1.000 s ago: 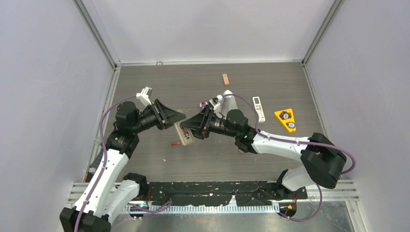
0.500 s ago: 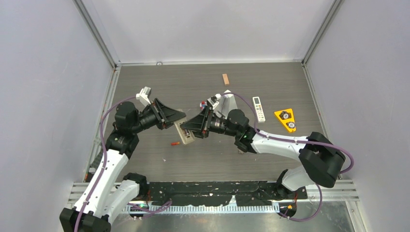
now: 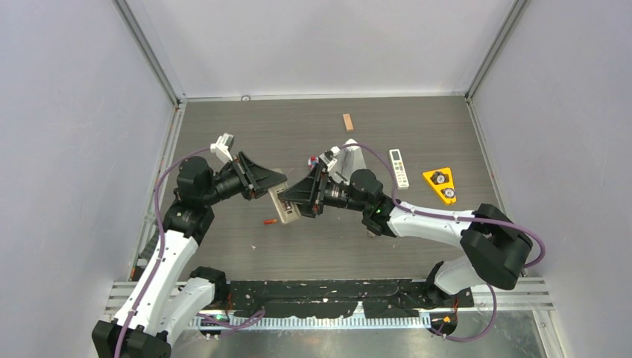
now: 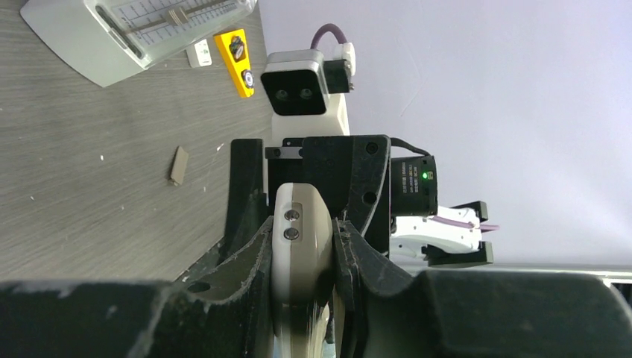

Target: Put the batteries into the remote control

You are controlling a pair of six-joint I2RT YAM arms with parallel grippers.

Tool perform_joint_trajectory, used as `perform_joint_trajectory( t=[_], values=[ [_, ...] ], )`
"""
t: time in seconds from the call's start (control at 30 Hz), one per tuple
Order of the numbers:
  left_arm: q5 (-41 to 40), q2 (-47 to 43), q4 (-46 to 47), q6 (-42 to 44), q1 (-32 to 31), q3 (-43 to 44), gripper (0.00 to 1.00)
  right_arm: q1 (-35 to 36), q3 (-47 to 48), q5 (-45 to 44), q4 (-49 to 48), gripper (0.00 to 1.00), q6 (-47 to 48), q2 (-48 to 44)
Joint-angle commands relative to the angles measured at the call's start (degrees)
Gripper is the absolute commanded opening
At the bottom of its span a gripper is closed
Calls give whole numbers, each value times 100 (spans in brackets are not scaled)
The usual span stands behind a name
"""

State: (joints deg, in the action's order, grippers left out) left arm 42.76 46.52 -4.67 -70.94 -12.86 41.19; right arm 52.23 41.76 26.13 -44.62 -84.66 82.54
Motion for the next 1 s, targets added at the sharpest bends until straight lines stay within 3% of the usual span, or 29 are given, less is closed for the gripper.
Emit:
perform_joint_trajectory(
  t=[0.0,0.13,0.33,0.53,0.67,0.8,0.97],
  values=[
    [203,-2,202,605,20,247,0,-12,184,229,528,73,489,-358],
    [355,-40,-5,1199,20,304,0,-114,143,165,527,81,730,-624],
    [670,-67,-98,1829,19,428,0,-219,57,294,511,85,1233,-906],
    [842,-227,-59,2193,20,438,0,-224,553,-8,2665,84,3303,-1519],
    [807,-424,-7,2332,20,338,0,-331,946,-1597,5068,83,4263,-2059],
    [522,-559,-5,2312,16,178,0,-635,1018,-3190,7246,79,4196,-2253],
    [200,-704,147,2171,18,-45,0,-762,590,-4468,8168,77,3855,-2379]
  ],
)
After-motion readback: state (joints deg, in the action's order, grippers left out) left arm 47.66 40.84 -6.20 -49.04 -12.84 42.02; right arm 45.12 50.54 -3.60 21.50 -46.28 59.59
